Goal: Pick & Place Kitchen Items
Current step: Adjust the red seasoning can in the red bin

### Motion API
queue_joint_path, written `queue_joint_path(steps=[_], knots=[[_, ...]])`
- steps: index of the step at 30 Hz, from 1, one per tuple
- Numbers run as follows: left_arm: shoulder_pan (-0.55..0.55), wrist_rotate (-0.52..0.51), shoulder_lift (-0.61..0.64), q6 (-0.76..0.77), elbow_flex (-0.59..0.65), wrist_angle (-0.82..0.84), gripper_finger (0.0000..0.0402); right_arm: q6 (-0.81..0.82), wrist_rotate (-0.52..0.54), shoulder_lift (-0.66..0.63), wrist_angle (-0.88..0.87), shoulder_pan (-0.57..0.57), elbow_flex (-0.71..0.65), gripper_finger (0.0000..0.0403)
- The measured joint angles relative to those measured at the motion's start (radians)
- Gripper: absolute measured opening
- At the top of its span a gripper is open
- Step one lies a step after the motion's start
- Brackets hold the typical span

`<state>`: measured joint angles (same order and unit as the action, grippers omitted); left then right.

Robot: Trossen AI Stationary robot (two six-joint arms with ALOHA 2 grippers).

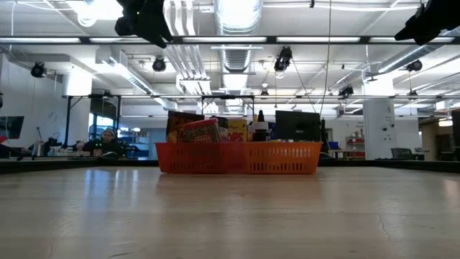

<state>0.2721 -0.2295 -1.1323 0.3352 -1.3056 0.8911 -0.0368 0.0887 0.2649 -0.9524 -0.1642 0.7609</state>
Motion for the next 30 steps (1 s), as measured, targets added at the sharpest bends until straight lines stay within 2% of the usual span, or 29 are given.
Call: queue_joint_path(steps=[6,13,18,26,30], knots=[[-0.011,-0.001,0.004,-0.036,0.000,0.000,0.0165,0.000,0.000,0.000,0.000,0.000,0.000,0.0008],[-0.109,-0.005,-0.025,-0.162,0.000,-0.077,0.0163,0.000,0.000,0.000,0.000,0.000,0.000,0.0008],[-0.174,-0.083,-0.067,-0.222,0.000,-0.137,0.0163,0.000,0.000,0.000,0.000,0.000,0.000,0.0008],[-0.223,-0.095,-0.138,-0.305,0.000,-0.176,0.0163,0.000,0.000,0.000,0.000,0.000,0.000,0.0008],[-0.278,-0.143,-0.174,-0.344,0.001,-0.175,0.0163,0.000,0.000,0.000,0.000,0.000,0.000,0.0008]])
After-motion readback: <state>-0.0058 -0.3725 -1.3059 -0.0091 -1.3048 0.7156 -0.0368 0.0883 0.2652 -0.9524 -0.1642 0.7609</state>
